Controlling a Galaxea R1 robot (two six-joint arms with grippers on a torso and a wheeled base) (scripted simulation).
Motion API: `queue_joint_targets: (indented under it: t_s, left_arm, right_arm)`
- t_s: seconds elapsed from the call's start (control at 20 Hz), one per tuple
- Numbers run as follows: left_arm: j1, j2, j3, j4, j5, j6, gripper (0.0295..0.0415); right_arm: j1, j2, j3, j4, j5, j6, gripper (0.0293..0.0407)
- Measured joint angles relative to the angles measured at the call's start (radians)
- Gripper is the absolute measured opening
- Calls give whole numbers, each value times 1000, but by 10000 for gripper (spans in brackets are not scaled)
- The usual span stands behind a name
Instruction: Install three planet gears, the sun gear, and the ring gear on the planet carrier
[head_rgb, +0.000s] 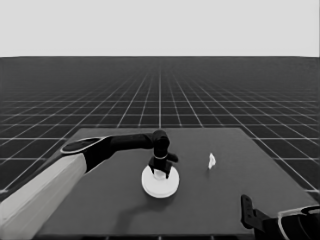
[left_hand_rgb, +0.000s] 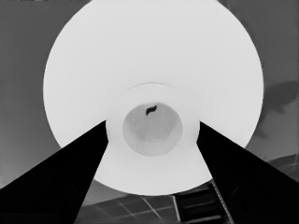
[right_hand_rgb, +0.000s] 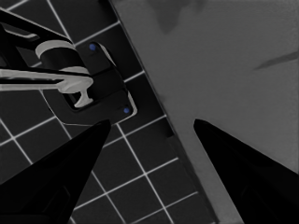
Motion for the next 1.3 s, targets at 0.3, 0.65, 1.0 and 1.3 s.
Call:
queue_joint_targets:
  t_s: [0.3,0.65,1.0,1.3]
  left_arm:
    - [1,0,0,0,0,52,348]
    - [1,0,0,0,0,110,373]
    - [0,0,0,0,0,117,385]
    - [-100,-12,51,-81,23,-374,385]
  right_arm:
    - [0,0,0,0,0,0,385]
    - [0,0,0,0,0,0,385]
    - [0,0,0,0,0,0,385]
    - [0,0,0,0,0,0,385]
